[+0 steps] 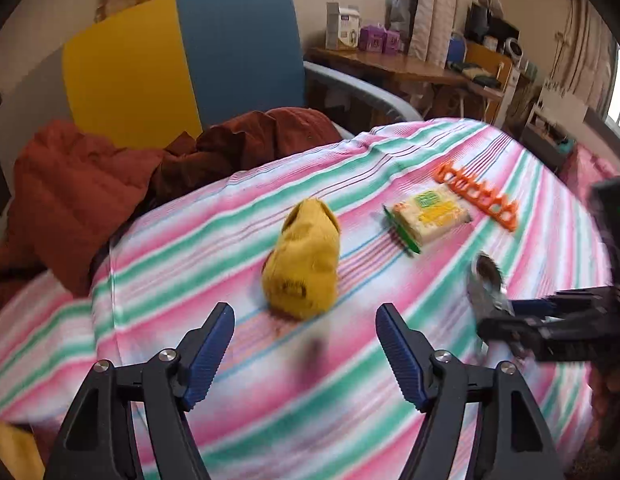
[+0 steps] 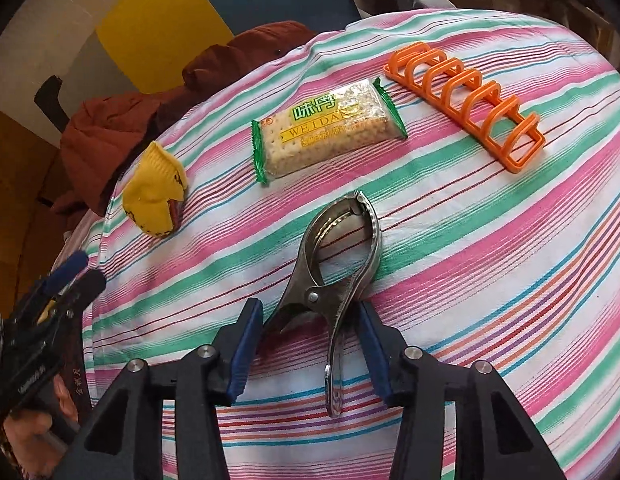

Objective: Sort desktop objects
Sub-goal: 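Move both grippers back over the cloth toward the yellow glove, then grasp the yellow knit glove with the left gripper while the right grasps a metal clip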

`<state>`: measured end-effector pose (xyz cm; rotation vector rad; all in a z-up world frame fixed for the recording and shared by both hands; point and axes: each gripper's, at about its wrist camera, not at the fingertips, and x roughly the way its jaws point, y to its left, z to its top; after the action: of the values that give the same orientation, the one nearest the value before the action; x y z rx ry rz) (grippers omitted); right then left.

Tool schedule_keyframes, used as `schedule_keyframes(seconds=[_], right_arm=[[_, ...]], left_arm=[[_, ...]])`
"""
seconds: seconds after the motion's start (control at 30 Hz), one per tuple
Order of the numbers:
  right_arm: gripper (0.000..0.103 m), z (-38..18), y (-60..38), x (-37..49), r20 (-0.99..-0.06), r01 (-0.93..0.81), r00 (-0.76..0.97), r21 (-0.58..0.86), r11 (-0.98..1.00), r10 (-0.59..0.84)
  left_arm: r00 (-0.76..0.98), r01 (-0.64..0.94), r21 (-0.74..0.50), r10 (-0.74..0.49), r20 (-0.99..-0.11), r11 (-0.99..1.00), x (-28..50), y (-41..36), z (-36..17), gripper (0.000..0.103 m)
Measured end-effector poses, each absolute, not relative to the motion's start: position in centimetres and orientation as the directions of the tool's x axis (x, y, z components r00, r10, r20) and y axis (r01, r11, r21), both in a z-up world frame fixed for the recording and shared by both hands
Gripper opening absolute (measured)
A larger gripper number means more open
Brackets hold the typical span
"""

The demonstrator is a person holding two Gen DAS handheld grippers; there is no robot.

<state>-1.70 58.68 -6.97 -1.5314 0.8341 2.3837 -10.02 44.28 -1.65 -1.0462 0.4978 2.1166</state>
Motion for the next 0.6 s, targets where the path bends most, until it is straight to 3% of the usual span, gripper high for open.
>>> schedule_keyframes(seconds=[0.2, 0.27, 0.3, 0.33, 0.43, 0.6], right_arm=[[0.054, -6.9, 57.8, -2.0, -0.908, -0.400, -0.408, 0.267, -0.877, -0.090], [0.047, -7.0, 57.7, -2.1, -0.914, -0.398, -0.399, 0.243, -0.885, -0.072], [0.047, -7.0, 57.8, -2.1, -0.915, -0.394, -0.398, 0.240, -0.887, -0.071], [0.046, -7.0, 57.8, -2.1, -0.915, -0.394, -0.398, 0.238, -0.887, -0.069], [0.046, -7.1, 57.7, -2.2, -0.915, -0.391, -0.398, 0.234, -0.890, -0.066], [0.045, -7.2, 57.6, -2.5, -0.914, -0.394, -0.402, 0.233, -0.889, -0.062]], left_arm=[[-0.425, -0.756, 0.127, 0.334, -0.841, -0.642, -12.5, 47.7, -4.0, 0.074], [-0.370, -0.764, 0.067, 0.350, -0.860, -0.641, -13.0, 47.8, -5.0, 0.066], [-0.318, -0.766, 0.008, 0.368, -0.874, -0.642, -13.3, 47.6, -5.6, 0.051], [-0.297, -0.748, -0.023, 0.365, -0.883, -0.663, -13.5, 47.4, -6.2, 0.046], [-0.314, -0.717, -0.088, 0.432, -0.845, -0.692, -13.1, 45.6, -6.5, 0.039], [-0.375, -0.728, -0.061, 0.471, -0.799, -0.683, -10.4, 43.6, -6.7, 0.036]])
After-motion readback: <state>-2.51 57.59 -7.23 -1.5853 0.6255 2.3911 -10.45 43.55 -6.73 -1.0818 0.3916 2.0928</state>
